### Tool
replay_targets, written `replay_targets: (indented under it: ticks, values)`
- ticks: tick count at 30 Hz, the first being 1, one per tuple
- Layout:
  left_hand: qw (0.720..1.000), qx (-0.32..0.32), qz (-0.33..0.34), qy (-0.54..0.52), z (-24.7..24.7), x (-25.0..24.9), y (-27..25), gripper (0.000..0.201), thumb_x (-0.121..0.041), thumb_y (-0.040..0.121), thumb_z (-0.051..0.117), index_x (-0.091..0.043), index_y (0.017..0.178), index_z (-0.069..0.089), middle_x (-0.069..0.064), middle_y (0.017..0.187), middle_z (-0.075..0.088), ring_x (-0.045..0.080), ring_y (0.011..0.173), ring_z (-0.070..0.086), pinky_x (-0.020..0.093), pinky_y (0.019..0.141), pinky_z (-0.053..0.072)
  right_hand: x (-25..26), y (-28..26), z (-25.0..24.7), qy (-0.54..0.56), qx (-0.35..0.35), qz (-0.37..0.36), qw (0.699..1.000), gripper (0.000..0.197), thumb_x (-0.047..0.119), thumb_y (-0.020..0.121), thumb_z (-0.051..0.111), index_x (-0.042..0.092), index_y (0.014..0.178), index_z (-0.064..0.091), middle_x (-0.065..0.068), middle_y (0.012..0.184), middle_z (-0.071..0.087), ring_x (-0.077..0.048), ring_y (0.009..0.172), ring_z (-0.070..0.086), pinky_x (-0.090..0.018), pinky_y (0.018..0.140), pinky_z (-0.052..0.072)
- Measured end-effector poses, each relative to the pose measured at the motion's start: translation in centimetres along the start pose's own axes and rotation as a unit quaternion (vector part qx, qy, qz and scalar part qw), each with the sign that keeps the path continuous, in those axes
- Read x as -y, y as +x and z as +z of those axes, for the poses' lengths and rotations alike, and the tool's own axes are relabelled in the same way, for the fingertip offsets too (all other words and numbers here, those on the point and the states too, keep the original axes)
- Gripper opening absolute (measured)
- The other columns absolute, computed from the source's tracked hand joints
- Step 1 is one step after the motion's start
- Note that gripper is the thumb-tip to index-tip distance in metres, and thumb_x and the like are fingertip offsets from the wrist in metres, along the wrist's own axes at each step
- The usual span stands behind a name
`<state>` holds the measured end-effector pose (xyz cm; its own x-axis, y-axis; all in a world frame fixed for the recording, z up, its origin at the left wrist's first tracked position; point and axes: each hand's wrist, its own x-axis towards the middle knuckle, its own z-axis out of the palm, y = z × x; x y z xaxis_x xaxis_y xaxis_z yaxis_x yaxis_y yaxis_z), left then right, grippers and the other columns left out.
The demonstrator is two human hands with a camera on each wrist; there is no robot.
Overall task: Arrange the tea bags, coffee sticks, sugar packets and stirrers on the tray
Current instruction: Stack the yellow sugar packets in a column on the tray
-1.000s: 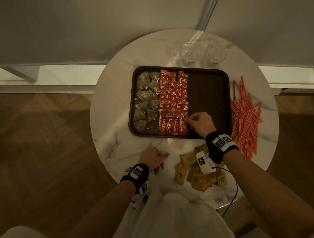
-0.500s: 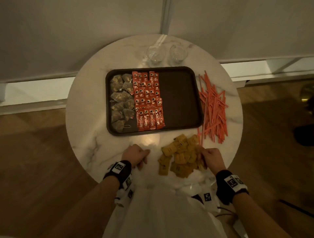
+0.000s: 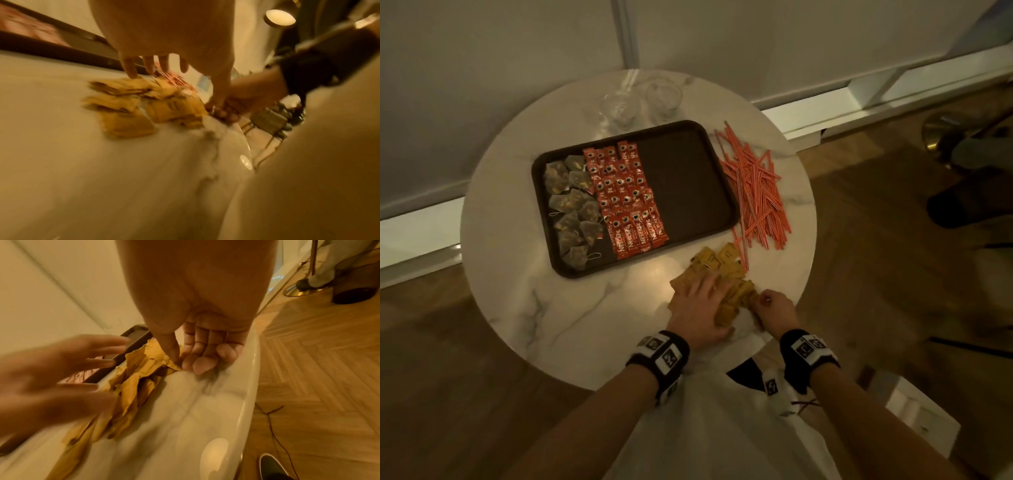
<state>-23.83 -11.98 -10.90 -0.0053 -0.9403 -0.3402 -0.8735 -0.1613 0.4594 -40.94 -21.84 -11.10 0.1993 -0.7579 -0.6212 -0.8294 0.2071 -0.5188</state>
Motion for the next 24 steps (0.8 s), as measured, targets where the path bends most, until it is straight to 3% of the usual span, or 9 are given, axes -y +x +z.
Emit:
replay_targets:
  ticks: [2,5,8,10,14,16,20,22,24]
  values:
    - [0.997,0.023,0.018,0.073,1.5,-0.5,0.6,0.092,-0.056,0.086,0.061,-0.029,0.157,0.010,0.005,0.165,0.004,0.029,0.150,0.004,0.050,0.120,0.010,-0.3,-0.3,0.0,0.012,-0.003,-0.002,1.000,0.029,0.020,0.094,0.061,0.014,0.065,0.055,-0.005,0.063,0.062,-0.017,0.058,0.057,-0.026,0.050,0.042]
    - [0.995,0.006,0.024,0.092,2.0,0.0,0.3,0.076,-0.042,0.092,0.059,-0.031,0.155,0.020,0.003,0.163,0.016,0.028,0.149,0.012,0.047,0.120,0.021,-0.9,-0.7,-0.1,0.039,-0.006,-0.004,0.999,0.032,0.014,0.094,0.061,0.015,0.063,0.055,-0.003,0.056,0.061,-0.013,0.051,0.055,-0.025,0.051,0.047]
    - [0.998,-0.026,0.054,0.031,1.6,1.1,-0.3,0.056,-0.025,0.091,0.061,-0.027,0.145,0.046,0.004,0.152,0.041,0.028,0.140,0.033,0.047,0.110,0.038,-1.1,-1.1,0.1,0.033,0.010,-0.013,0.999,0.024,0.015,0.092,0.061,0.013,0.069,0.060,-0.007,0.063,0.065,-0.019,0.057,0.059,-0.033,0.059,0.052]
    - [0.996,-0.050,0.074,-0.007,1.2,2.0,-0.6,0.046,-0.015,0.087,0.064,-0.021,0.133,0.061,0.007,0.139,0.055,0.032,0.129,0.045,0.049,0.103,0.044,-1.0,-1.5,0.3,0.022,0.031,-0.024,0.999,0.019,0.015,0.091,0.061,0.014,0.072,0.062,-0.008,0.067,0.066,-0.020,0.061,0.060,-0.033,0.061,0.050]
    - [0.993,-0.062,0.045,-0.090,-0.2,2.7,-1.2,0.040,-0.011,0.091,0.060,-0.018,0.131,0.063,0.003,0.138,0.058,0.023,0.128,0.046,0.033,0.109,0.035,-0.6,-2.0,0.9,0.015,0.067,-0.033,0.997,0.028,0.008,0.087,0.064,0.018,0.062,0.061,-0.003,0.060,0.066,-0.018,0.059,0.061,-0.032,0.064,0.052]
    - [0.982,-0.088,0.010,-0.166,-1.0,3.0,-1.4,0.039,-0.009,0.089,0.064,-0.020,0.126,0.067,0.001,0.132,0.063,0.018,0.122,0.054,0.029,0.107,0.038,-0.1,-2.3,1.1,0.010,0.082,-0.047,0.995,0.029,0.005,0.087,0.062,0.017,0.060,0.062,-0.001,0.057,0.065,-0.015,0.055,0.061,-0.031,0.064,0.052]
    - [0.915,-0.179,-0.090,-0.349,-2.9,3.3,-1.9,0.037,-0.004,0.081,0.072,-0.021,0.114,0.074,-0.005,0.105,0.073,0.008,0.091,0.065,0.023,0.088,0.052,2.0,-2.7,1.3,0.046,0.108,-0.084,0.990,0.024,-0.005,0.087,0.057,0.004,0.065,0.062,-0.010,0.057,0.065,-0.012,0.046,0.058,-0.031,0.057,0.051]
    - [0.875,-0.182,-0.153,-0.422,-4.1,3.8,-2.1,0.037,-0.008,0.081,0.076,-0.021,0.115,0.074,-0.006,0.104,0.073,0.006,0.092,0.066,0.017,0.086,0.051,3.5,-3.0,1.2,0.066,0.104,-0.098,0.988,0.020,-0.005,0.088,0.057,0.001,0.070,0.062,-0.009,0.057,0.062,-0.009,0.044,0.056,-0.023,0.052,0.046]
    - [0.825,-0.173,-0.183,-0.506,-4.6,4.6,-2.3,0.039,-0.010,0.081,0.079,-0.017,0.118,0.071,-0.003,0.107,0.074,0.011,0.098,0.069,0.025,0.092,0.053,5.0,-2.9,1.3,0.097,0.086,-0.112,0.985,0.015,-0.001,0.090,0.058,0.000,0.076,0.063,-0.008,0.059,0.062,-0.008,0.047,0.056,-0.021,0.051,0.043]
